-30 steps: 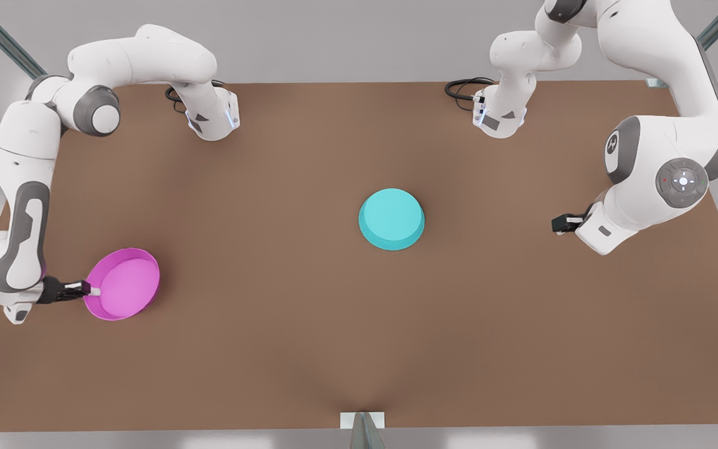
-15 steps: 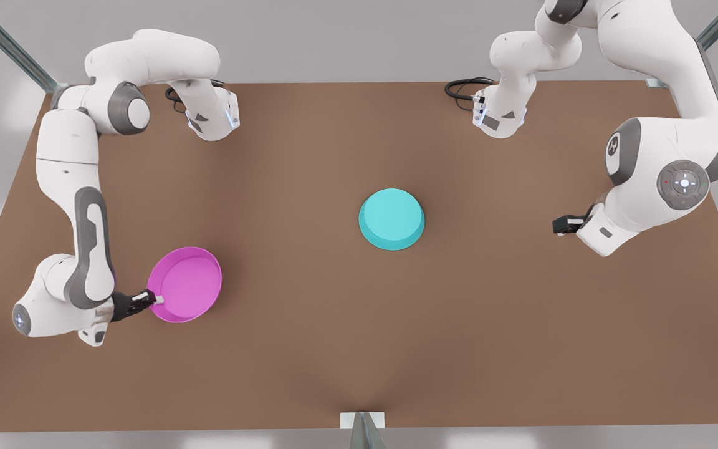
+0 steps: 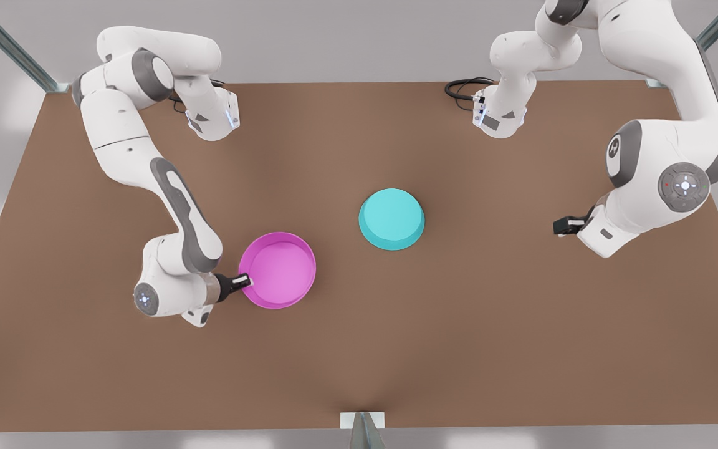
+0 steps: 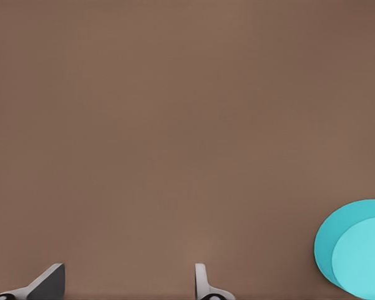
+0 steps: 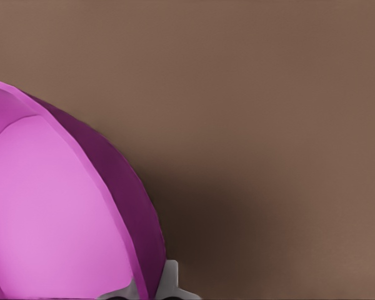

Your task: Flip the blue plate over with the left arm, and stack the pink plate on top of the blue plate with the right arm

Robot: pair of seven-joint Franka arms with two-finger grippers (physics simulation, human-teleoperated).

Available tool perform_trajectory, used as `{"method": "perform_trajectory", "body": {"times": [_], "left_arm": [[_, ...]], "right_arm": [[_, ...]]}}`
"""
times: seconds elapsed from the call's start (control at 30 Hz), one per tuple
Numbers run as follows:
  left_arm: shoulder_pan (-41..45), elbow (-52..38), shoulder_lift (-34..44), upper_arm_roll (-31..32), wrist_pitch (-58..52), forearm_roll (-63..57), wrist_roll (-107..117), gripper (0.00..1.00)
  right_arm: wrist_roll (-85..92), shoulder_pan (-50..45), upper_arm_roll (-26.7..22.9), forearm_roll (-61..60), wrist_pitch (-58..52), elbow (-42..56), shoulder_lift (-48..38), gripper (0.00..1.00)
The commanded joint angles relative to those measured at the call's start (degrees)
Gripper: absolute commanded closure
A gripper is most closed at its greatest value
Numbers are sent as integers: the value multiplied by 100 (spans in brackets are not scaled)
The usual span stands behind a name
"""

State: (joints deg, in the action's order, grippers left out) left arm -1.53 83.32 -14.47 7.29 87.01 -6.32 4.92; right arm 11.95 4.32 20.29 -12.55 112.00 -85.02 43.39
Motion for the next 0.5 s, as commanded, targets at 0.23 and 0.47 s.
{"method": "perform_trajectory", "body": {"times": [0.23,0.47], "left_arm": [[-32,0,-3,0,9,-1,0,0],[-40,0,-12,0,9,-1,0,0]], "right_arm": [[-1204,-757,133,33,569,-172,-129,79],[-2004,-1505,133,24,1026,-181,-129,79]]}}
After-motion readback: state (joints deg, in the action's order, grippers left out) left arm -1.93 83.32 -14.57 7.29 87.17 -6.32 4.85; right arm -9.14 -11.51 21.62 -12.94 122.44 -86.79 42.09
